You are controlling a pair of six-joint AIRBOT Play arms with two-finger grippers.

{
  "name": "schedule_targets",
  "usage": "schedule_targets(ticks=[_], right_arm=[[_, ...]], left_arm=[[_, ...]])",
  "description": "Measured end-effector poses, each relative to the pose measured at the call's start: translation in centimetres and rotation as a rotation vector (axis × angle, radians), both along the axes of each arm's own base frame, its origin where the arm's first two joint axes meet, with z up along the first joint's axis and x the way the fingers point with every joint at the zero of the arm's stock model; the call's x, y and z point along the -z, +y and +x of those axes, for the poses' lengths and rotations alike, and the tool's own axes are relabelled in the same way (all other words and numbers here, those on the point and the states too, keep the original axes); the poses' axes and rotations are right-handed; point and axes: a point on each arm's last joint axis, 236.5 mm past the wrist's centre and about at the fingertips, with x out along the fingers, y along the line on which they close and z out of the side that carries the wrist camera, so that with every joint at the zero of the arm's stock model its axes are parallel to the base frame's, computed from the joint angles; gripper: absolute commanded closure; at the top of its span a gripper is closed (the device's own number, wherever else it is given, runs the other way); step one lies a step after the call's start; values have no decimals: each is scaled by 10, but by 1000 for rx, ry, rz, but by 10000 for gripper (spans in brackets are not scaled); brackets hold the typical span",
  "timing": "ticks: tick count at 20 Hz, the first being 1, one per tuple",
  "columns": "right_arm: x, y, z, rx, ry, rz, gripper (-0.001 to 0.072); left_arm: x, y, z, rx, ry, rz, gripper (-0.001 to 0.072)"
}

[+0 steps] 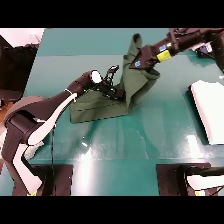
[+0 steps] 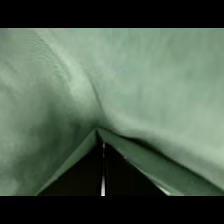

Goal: Fold the shirts.

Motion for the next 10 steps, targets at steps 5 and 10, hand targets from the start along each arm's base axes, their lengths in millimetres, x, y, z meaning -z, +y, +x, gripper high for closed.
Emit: schedule_targets(ticks=[5,10], right_arm=[[12,26,-3,-45,27,2,692],[26,37,1,-39,40,6,692]], left_arm=[[-4,28,10,-15,24,23,687],[-48,93,36,-69,-45,72,687]])
